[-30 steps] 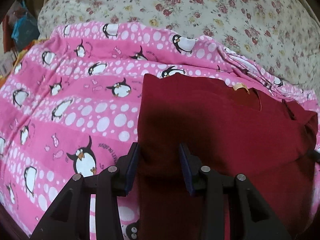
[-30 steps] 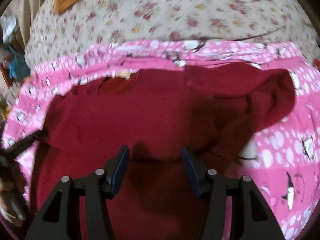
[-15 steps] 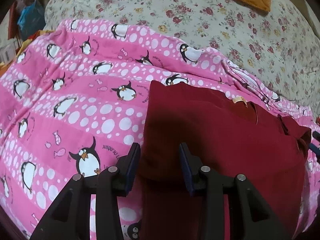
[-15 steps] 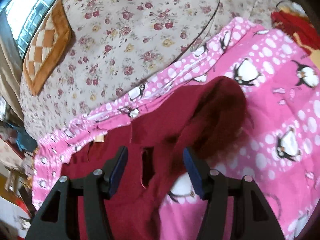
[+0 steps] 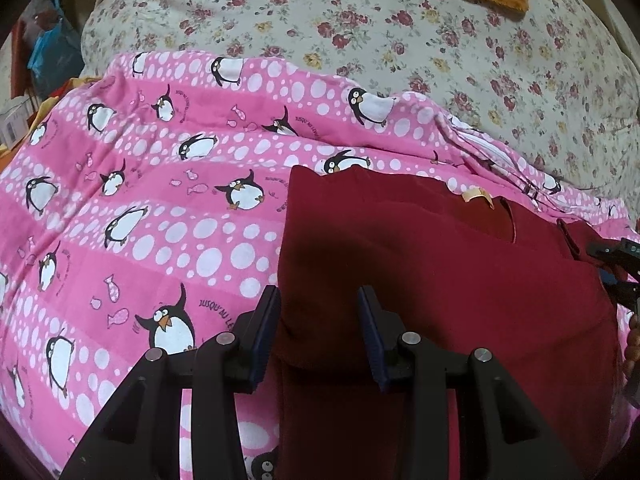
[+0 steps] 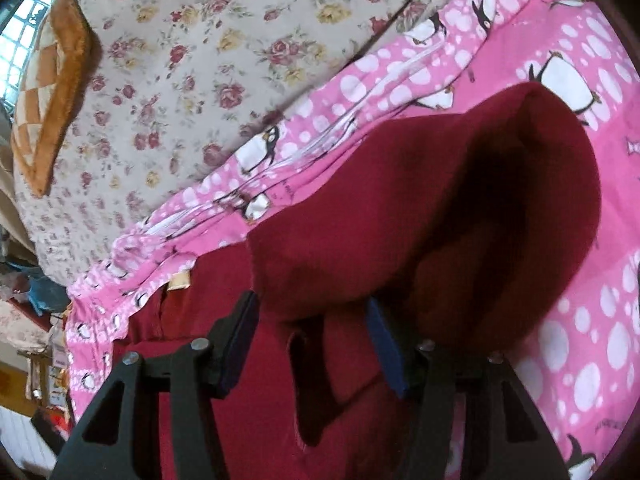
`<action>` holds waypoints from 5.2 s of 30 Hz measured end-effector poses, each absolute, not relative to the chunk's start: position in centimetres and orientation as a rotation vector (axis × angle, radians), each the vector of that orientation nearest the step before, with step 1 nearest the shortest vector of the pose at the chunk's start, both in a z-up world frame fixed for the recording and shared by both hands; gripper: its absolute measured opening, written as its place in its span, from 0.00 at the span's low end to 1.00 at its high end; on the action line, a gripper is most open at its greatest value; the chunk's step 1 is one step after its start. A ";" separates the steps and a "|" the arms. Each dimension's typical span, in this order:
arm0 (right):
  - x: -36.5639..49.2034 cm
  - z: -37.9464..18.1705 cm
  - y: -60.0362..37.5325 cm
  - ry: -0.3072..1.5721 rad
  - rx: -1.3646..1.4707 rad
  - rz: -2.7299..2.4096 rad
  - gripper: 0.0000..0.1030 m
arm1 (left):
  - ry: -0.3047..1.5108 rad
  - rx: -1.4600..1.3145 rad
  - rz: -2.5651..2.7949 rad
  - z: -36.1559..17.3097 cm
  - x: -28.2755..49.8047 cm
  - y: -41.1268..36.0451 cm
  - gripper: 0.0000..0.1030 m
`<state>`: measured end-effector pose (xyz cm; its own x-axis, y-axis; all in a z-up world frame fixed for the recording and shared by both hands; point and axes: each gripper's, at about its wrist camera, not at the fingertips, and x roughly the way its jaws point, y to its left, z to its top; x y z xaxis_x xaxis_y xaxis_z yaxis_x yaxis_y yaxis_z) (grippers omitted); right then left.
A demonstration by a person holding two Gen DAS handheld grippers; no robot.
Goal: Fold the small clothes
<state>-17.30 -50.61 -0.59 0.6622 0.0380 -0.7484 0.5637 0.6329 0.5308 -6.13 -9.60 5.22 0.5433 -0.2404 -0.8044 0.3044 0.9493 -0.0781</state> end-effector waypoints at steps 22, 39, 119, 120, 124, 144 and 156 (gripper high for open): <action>-23.7 16.9 -45.9 0.711 0.670 0.181 0.05 | 0.897 0.005 -0.298 7.0 -6.3 -7.5 0.18; -4.6 3.3 -29.3 1.147 0.662 0.381 0.16 | 0.921 -0.175 -0.381 7.7 -5.0 -4.7 0.18; -23.2 1.0 -49.3 0.862 0.683 -0.269 0.56 | 0.893 -0.009 -0.525 7.8 -5.9 -13.9 0.00; -23.2 1.1 -49.2 0.855 0.680 -0.264 0.56 | 0.876 -0.003 -0.511 8.3 -6.0 -13.4 0.00; -22.8 1.4 -48.6 0.850 0.637 -0.259 0.60 | 0.949 -0.024 -0.454 6.9 -5.0 -11.3 0.00; -26.9 3.8 -43.9 1.002 0.586 -0.135 0.65 | 1.035 -0.074 -0.454 6.5 -9.1 -7.9 0.10; -36.8 2.4 -38.3 1.130 0.531 -0.057 0.70 | 1.020 0.065 -0.424 6.6 -19.2 -3.4 0.10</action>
<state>-36.80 -38.32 2.37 0.4390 0.2194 -0.8713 0.3066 0.8749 0.3748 -19.17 -3.36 6.63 0.4495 -0.3124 -0.8369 0.3725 0.9171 -0.1423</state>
